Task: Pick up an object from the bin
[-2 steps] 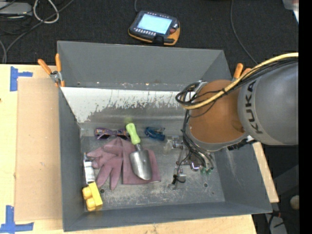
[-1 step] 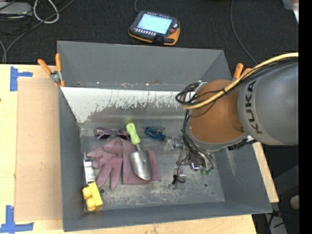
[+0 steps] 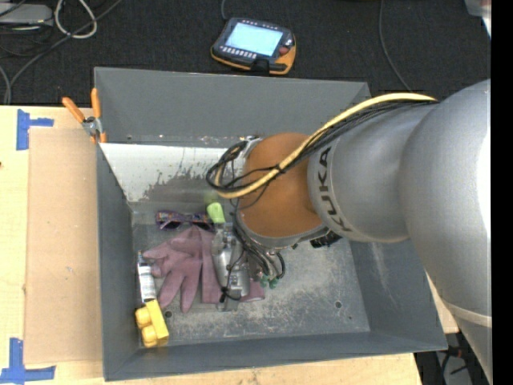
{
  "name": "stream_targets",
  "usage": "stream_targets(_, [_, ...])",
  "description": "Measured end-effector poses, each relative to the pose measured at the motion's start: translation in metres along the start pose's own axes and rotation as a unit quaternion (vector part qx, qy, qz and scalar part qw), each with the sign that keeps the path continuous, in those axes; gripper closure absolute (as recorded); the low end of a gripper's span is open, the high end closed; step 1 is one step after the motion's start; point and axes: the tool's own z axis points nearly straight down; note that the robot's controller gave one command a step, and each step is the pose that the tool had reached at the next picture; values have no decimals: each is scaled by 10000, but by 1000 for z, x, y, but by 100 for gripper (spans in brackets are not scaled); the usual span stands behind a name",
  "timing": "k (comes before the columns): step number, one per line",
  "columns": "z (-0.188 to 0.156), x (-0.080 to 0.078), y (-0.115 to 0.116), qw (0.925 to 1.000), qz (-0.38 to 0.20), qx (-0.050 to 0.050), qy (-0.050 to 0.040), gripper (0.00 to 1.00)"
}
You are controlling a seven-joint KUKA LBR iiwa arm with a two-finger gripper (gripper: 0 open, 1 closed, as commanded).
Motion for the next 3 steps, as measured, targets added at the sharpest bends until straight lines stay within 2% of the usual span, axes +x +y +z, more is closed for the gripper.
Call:
stream_targets(1, [31, 32, -52, 10000, -72, 28, 8, 0])
stream_targets(2, [52, 3, 6, 9927, -1202, -21, -21, 100])
stream_targets(3, [52, 3, 6, 9928, -1195, -22, -20, 100])
